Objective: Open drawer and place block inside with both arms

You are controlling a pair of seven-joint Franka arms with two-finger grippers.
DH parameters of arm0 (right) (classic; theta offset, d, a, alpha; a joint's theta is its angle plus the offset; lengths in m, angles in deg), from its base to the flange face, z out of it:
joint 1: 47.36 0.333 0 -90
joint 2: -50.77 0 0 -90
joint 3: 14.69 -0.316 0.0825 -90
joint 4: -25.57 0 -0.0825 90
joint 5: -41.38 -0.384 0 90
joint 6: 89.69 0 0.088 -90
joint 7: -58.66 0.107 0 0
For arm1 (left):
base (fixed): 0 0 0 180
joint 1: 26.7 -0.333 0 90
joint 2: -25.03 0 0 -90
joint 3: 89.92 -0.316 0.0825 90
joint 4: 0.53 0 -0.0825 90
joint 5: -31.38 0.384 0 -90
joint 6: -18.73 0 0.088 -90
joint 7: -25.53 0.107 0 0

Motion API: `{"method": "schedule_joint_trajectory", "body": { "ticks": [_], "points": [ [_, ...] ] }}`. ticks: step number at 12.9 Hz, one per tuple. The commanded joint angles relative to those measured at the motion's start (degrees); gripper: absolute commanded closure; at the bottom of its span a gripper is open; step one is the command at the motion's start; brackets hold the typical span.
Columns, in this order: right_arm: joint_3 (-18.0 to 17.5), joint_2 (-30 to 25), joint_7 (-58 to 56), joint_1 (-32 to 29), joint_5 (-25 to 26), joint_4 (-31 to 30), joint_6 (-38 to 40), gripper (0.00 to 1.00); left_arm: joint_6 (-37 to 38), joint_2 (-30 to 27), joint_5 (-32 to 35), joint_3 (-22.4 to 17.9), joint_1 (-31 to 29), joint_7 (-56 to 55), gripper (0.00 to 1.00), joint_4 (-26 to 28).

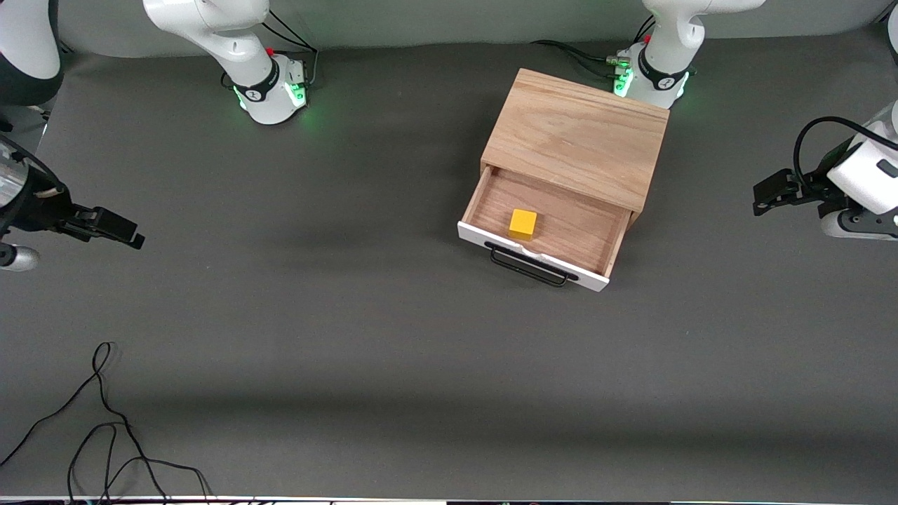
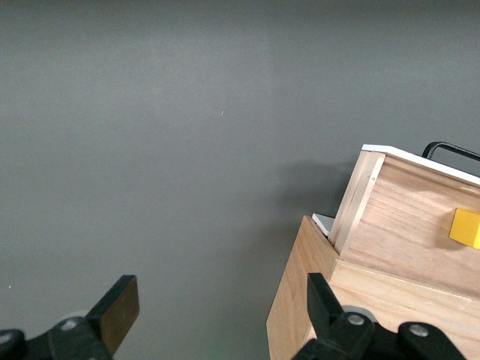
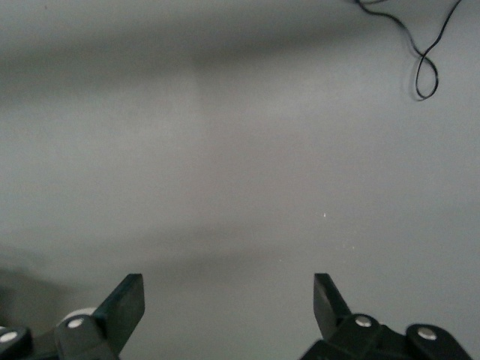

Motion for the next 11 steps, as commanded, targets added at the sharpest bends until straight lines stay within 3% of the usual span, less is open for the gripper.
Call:
{"method": "schedule_joint_trajectory", "body": {
  "ticks": [1, 11],
  "points": [
    [-0.1, -0.7, -1.6, 0.9, -1.0, -0.2, 0.5, 0.0, 0.6, -0.5, 0.8, -0.6, 0.8, 0.3, 0.0, 0.3],
    [-0.1, -0.1, -5.4, 1.4, 1.5, 0.5, 2.2, 0.0, 0.6, -0.5, 0.8, -0.6, 0.9, 0.2, 0.0, 0.3]
  ]
}}
